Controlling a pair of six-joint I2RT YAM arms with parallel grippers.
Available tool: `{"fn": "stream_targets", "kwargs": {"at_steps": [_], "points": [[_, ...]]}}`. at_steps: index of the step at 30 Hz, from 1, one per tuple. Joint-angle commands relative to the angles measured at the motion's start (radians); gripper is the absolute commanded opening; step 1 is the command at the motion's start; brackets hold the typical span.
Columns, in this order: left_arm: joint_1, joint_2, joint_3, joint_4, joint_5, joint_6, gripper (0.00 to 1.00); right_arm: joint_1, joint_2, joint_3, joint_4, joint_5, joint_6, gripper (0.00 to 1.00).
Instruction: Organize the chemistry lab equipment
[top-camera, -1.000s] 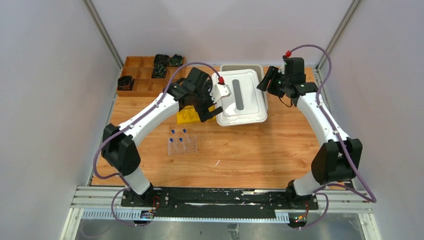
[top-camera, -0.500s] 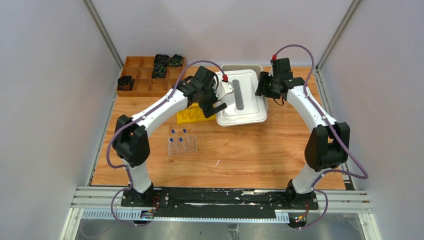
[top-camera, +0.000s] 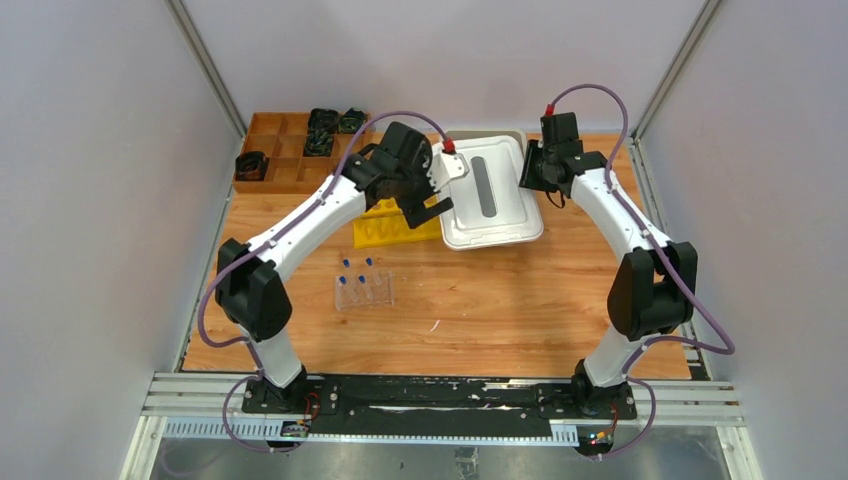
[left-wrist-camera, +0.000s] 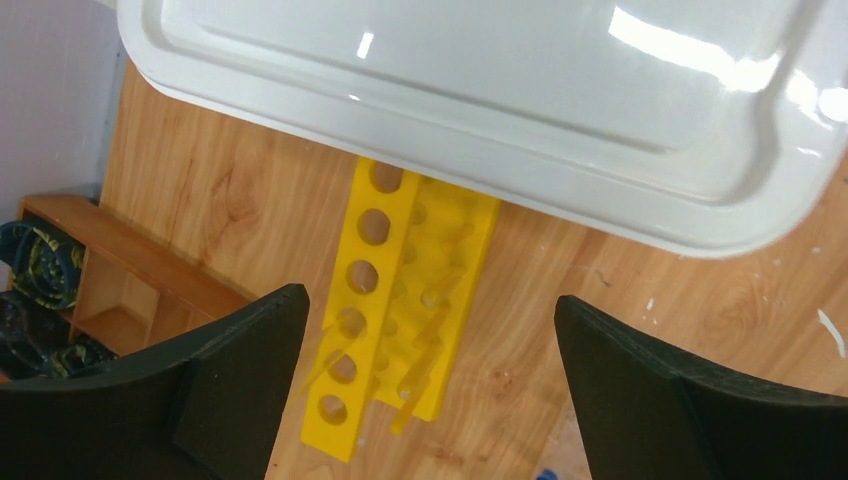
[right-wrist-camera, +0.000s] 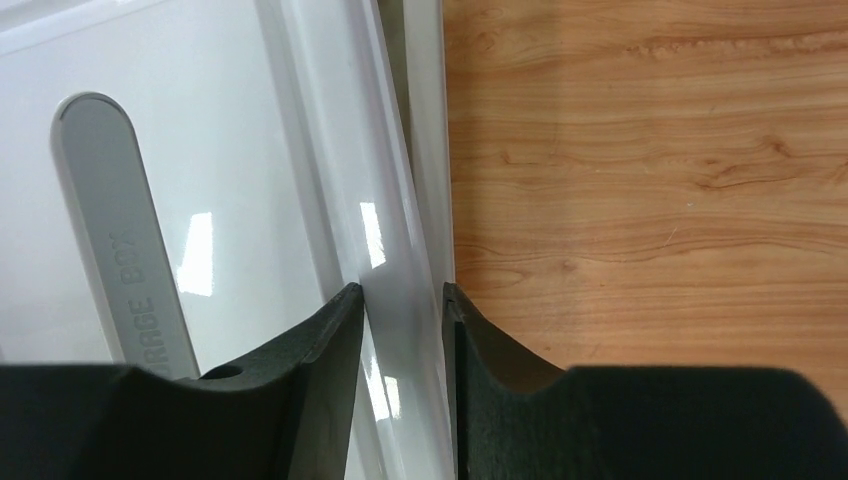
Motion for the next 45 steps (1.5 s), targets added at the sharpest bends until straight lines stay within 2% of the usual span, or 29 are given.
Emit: {"fn": "stream_targets", "kwargs": {"at_steps": [1, 6, 11, 15, 26, 40, 45], "points": [[0.004, -0.099, -0.047, -0.073, 0.100, 0.069, 1.00, 0.002, 0.013, 0.021, 0.001, 0.078, 0.037, 0.36], [-0.021, -0.159, -0.130, -0.083, 0.185, 0.053, 1.00, -0.025, 0.046, 0.033, 0.002, 0.054, 0.125, 0.31], [-0.075, -0.144, -0.169, -0.034, 0.092, 0.008, 1.00, -0.027, 0.055, 0.042, 0.004, 0.058, 0.173, 0.31], [-0.084, -0.115, -0.146, 0.022, 0.037, -0.028, 1.00, -0.026, 0.070, 0.061, 0.011, 0.053, 0.162, 0.32], [-0.083, -0.093, -0.118, 0.038, 0.040, -0.048, 1.00, -0.050, 0.127, 0.133, -0.032, 0.020, 0.059, 0.36], [-0.081, -0.078, -0.092, 0.045, 0.016, -0.058, 1.00, -0.073, 0.128, 0.131, -0.037, 0.008, 0.068, 0.39], [-0.049, -0.052, -0.058, 0.077, 0.013, -0.098, 1.00, -0.074, 0.108, 0.131, -0.037, 0.010, 0.091, 0.38]]}}
